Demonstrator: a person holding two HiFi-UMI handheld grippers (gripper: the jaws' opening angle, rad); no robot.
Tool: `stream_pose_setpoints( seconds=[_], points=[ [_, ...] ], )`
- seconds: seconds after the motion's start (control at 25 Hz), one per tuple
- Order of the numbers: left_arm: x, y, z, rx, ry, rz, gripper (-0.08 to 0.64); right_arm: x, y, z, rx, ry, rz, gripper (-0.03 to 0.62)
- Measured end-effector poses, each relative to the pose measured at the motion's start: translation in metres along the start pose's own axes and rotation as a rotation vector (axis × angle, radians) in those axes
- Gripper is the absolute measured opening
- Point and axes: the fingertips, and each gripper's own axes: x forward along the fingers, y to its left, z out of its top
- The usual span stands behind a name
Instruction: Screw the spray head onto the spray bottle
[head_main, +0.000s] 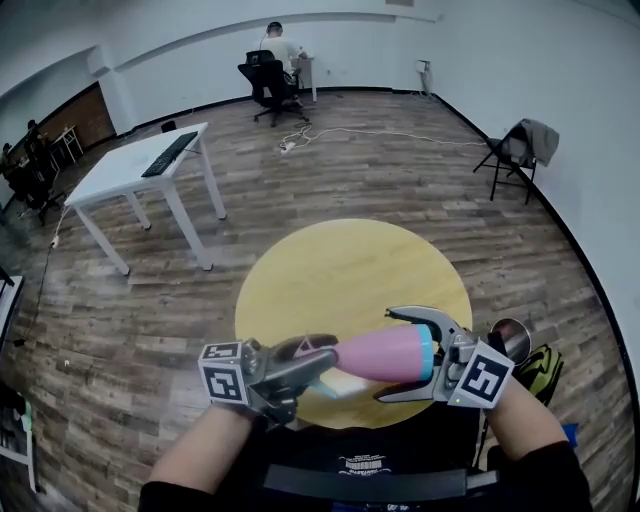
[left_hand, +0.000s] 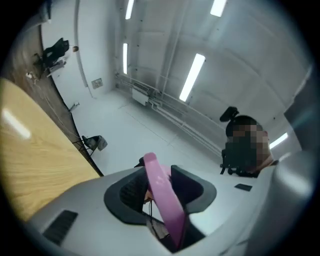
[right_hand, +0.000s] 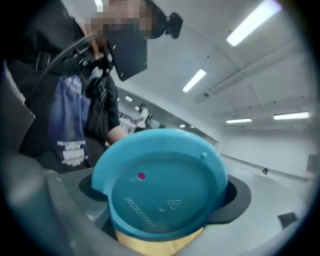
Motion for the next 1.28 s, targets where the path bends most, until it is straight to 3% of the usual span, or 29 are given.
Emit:
stream_pose_setpoints(
  seconds=[0.16,0.28,0.36,0.44,0.48,0.52,0.56,0.6,0.68,0.72,0.8,0.88,1.0,1.04,1.12,1.2,1.28],
  points=[
    [0.006,-0.026,-0.002,0.324,0.090,0.022,0.175,-0.006,-0.002,0.027,0.307,-0.150,0.151,0.509],
    [0.016,-0.044,-0.001,0.748,0.158,0.054,0.175,-0.007,-0.013,0.018,0.581,-0.199,0.259,0.506],
    [0.021,-0.051,-0.014,1.066,0.289,0.082,0.175,-0.007,-0.010,0.006,0.850,-0.225,0.386,0.505],
    [0.015,-0.048,-0.035,1.346,0.489,0.109,0.175,-0.007,-0.003,-0.002,1.099,-0.262,0.515,0.505],
    [0.012,-0.047,-0.042,1.447,0.560,0.108,0.175,-0.007,0.001,-0.004,1.182,-0.272,0.563,0.505],
    [0.011,-0.048,-0.046,1.500,0.597,0.099,0.175,-0.006,0.005,-0.005,1.230,-0.278,0.595,0.505],
    [0.010,-0.049,-0.047,1.497,0.603,0.088,0.175,-0.006,0.006,-0.005,1.247,-0.282,0.607,0.505],
    [0.010,-0.051,-0.044,1.444,0.582,0.076,0.175,-0.005,0.004,-0.002,1.239,-0.291,0.597,0.506],
    [0.015,-0.052,-0.031,1.239,0.479,0.054,0.171,-0.005,-0.010,0.005,1.157,-0.325,0.505,0.512],
    [0.016,-0.048,-0.022,1.091,0.404,0.064,0.164,-0.005,-0.021,0.009,1.075,-0.338,0.426,0.512],
    [0.013,-0.035,0.002,0.755,0.225,0.106,0.167,-0.009,-0.039,0.015,0.834,-0.326,0.229,0.544],
    [-0.001,-0.013,0.025,0.442,0.065,0.134,0.166,-0.014,-0.047,0.022,0.511,-0.262,0.050,0.581],
    [-0.027,0.027,0.044,0.022,-0.112,0.193,0.165,-0.020,-0.036,0.027,-0.003,-0.108,-0.117,0.581],
    [-0.032,0.036,0.044,-0.056,-0.136,0.199,0.164,-0.019,-0.032,0.023,-0.120,-0.048,-0.145,0.581],
    [-0.031,0.039,0.039,-0.114,-0.133,0.185,0.164,-0.014,-0.025,0.012,-0.217,0.038,-0.149,0.587],
    [-0.019,0.030,0.029,-0.113,-0.087,0.146,0.164,-0.007,-0.020,0.007,-0.195,0.050,-0.122,0.592],
    [-0.003,0.018,0.014,-0.077,-0.016,0.117,0.164,-0.005,-0.022,0.006,-0.082,0.020,-0.109,0.594]
  ],
)
